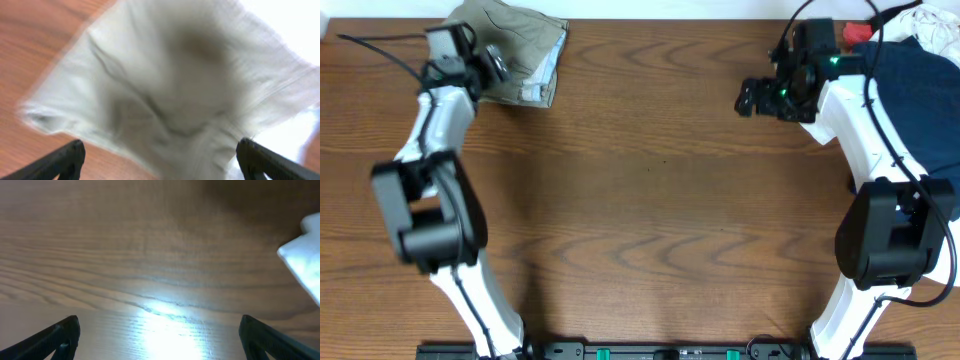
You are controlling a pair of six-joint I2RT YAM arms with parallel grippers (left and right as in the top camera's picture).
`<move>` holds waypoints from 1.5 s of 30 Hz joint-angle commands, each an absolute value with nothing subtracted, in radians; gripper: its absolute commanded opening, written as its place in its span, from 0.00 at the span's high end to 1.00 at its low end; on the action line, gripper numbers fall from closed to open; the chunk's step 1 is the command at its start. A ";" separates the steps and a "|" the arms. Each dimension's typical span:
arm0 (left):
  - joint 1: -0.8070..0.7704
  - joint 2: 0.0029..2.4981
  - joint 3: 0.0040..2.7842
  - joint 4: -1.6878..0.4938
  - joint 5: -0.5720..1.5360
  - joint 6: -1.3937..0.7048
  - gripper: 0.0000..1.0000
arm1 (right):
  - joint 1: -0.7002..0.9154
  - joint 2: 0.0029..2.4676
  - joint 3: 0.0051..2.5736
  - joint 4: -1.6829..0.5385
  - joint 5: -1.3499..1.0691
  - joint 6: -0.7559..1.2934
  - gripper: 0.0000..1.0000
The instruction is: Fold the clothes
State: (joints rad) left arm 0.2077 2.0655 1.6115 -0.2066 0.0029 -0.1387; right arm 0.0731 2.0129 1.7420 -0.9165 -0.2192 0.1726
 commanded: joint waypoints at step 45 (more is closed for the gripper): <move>0.179 1.695 1.623 -0.595 0.060 -0.152 0.02 | 0.059 1.003 1.992 -1.076 -0.161 0.091 0.01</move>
